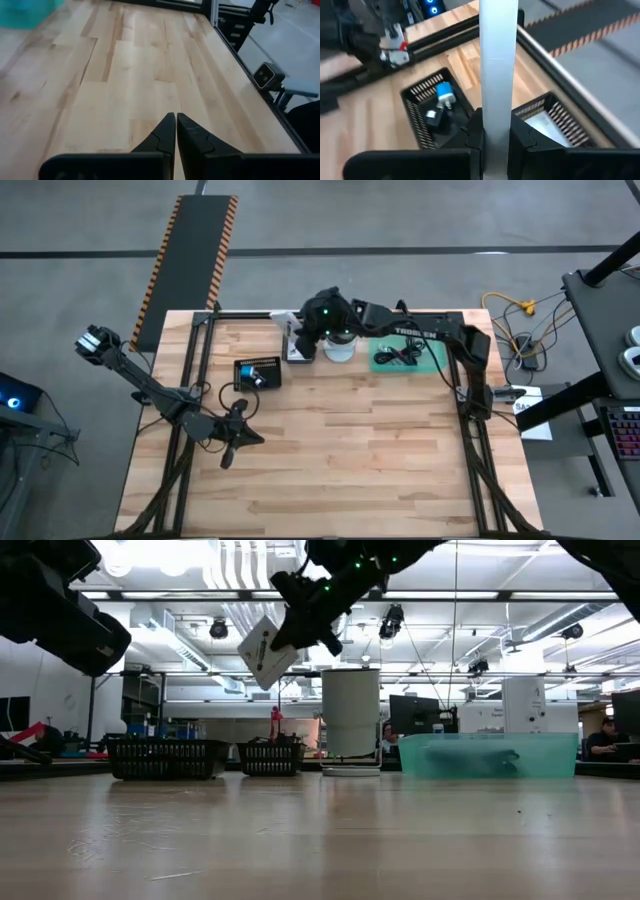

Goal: Pick and place items into bin
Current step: Put the white box into the top black bin

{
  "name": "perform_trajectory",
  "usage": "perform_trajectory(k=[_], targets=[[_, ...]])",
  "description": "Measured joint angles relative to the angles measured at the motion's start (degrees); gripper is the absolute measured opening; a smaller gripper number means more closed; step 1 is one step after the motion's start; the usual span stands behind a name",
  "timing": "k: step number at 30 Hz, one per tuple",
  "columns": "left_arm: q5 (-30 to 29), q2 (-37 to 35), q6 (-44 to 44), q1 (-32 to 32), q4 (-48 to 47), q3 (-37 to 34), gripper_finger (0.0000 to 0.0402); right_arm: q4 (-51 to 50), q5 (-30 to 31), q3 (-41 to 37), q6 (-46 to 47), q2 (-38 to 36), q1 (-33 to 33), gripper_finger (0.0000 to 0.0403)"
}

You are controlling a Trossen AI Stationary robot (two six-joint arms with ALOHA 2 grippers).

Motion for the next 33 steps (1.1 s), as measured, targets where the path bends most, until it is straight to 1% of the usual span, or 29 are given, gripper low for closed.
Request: perform_trajectory(k=[3, 6, 9, 12, 19, 27, 29, 33], targets=[[0.0, 0.0, 2.67, 0.0, 0.02, 0.0, 0.0, 0.4, -0.64, 0.0, 6.24, 0.62, -0.68, 0.0026], [-0.02, -0.07, 5.68, 0.0, 0.04, 0.0, 0.0, 2.15, -0.65, -0.02, 10.06, 0.73, -0.78, 0.0026], [-0.03, -0.07, 8.59, 0.0, 0.04, 0.0, 0.0, 3.23, 1.6, 0.04, 13.45, 0.72, -1.03, 0.0026], [-0.02, -0.07, 10.55, 0.0, 0.02, 0.0, 0.0, 2.8, 2.27, 0.02, 18.2, 0.72, -1.83, 0.0026], [-0.02, -0.04, 11.19, 0.0, -0.49, -0.02, 0.0, -0.74, 2.48, 0.0, 28.24, 0.72, -3.31, 0.0026], [-0.01, 0.0, 11.22, -0.01, -0.57, -0.15, 0.0, -0.98, 1.9, 0.0, 32.79, 0.72, -3.3, 0.0026], [-0.02, 0.0, 12.4, 0.0, -0.61, -0.19, 0.0, -1.41, 1.9, 0.0, 33.41, 0.72, -3.29, 0.0026], [-0.02, 0.0, 13.85, -0.01, -0.6, -0.24, 0.0, -1.97, 1.34, 0.0, 32.05, 0.71, -3.04, 0.0026]])
